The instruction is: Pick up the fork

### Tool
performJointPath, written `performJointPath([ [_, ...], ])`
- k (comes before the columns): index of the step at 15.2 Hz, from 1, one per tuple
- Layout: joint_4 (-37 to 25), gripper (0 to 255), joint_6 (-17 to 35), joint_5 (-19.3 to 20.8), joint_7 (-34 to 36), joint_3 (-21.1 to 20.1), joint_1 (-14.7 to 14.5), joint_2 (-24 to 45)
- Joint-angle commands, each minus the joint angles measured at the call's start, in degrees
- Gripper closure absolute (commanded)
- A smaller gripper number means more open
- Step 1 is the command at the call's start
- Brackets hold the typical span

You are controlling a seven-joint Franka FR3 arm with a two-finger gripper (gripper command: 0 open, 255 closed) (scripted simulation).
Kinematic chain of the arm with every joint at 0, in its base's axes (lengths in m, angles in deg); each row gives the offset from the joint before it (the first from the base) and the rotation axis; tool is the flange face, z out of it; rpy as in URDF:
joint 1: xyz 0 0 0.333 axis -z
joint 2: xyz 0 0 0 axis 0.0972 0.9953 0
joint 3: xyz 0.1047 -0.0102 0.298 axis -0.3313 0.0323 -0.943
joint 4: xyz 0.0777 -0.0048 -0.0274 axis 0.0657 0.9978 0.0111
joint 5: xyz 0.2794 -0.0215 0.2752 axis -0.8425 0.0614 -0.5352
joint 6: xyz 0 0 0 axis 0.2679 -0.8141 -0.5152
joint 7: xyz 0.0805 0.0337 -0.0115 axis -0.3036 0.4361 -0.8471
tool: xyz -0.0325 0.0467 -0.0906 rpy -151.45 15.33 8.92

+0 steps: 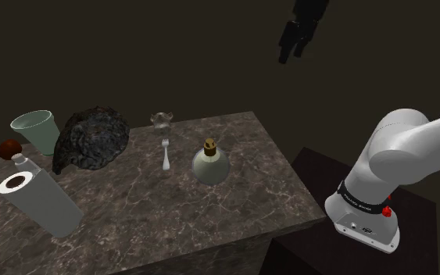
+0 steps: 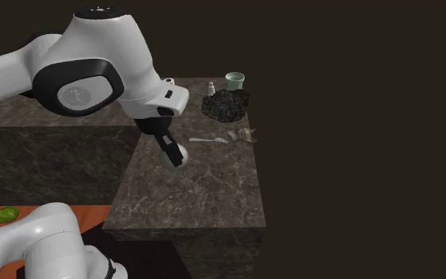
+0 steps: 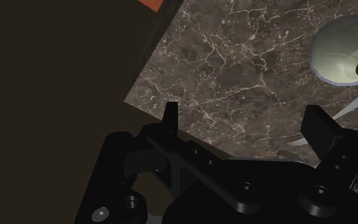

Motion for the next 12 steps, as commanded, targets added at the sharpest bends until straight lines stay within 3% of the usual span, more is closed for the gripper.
performJointPath([
  [1, 0.00, 0, 0.00, 0.00, 0.00, 0.00, 0.00, 0.00],
  [12, -1.03, 0, 11.19, -5.49, 17.27, -11.23, -0.62, 16.23],
])
